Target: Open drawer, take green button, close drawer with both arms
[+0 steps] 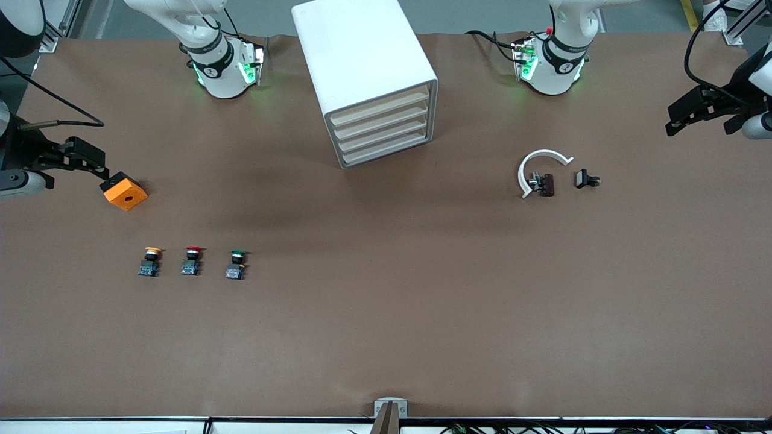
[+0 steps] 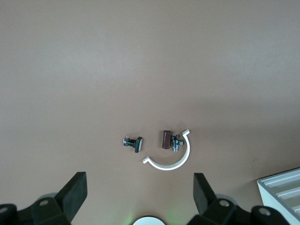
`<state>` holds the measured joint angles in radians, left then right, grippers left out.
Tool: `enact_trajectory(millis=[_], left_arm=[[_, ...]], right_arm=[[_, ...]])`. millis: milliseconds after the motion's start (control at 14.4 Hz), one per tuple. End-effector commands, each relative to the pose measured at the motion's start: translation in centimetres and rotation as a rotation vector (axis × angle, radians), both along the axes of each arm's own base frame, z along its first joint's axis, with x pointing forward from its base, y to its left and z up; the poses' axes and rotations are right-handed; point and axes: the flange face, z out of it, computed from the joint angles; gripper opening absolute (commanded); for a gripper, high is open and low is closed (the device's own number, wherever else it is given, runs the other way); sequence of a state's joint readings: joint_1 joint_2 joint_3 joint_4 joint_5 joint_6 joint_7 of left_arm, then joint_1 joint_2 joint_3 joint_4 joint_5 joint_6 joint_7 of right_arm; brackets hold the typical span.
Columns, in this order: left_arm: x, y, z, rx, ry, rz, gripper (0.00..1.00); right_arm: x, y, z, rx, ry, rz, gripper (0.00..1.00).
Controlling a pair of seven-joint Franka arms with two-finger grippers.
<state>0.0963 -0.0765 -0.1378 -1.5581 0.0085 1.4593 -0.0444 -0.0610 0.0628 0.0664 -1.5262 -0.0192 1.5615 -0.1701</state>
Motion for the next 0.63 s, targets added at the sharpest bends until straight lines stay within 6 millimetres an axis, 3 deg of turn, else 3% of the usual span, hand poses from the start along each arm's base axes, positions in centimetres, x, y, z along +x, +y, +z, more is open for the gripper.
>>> enact_trajectory(millis=[0, 69, 556], left_arm=[[-0.01, 0.4, 0.73, -0.01, -0.002, -0.014, 1.0], [0.07, 0.56, 1.48, -0.011, -0.018, -0.012, 1.0], [0.0, 0.55, 1.68, 0.001, -0.015, -0.051, 1.0]], right_arm=[[0.18, 0.16, 0.41, 0.014, -0.003, 0.013, 1.0], [0.18, 0.33, 0.41, 0.014, -0.003, 0.016, 1.0], [-0.51, 0.37, 0.83, 0.007, 0.013, 0.019, 1.0]])
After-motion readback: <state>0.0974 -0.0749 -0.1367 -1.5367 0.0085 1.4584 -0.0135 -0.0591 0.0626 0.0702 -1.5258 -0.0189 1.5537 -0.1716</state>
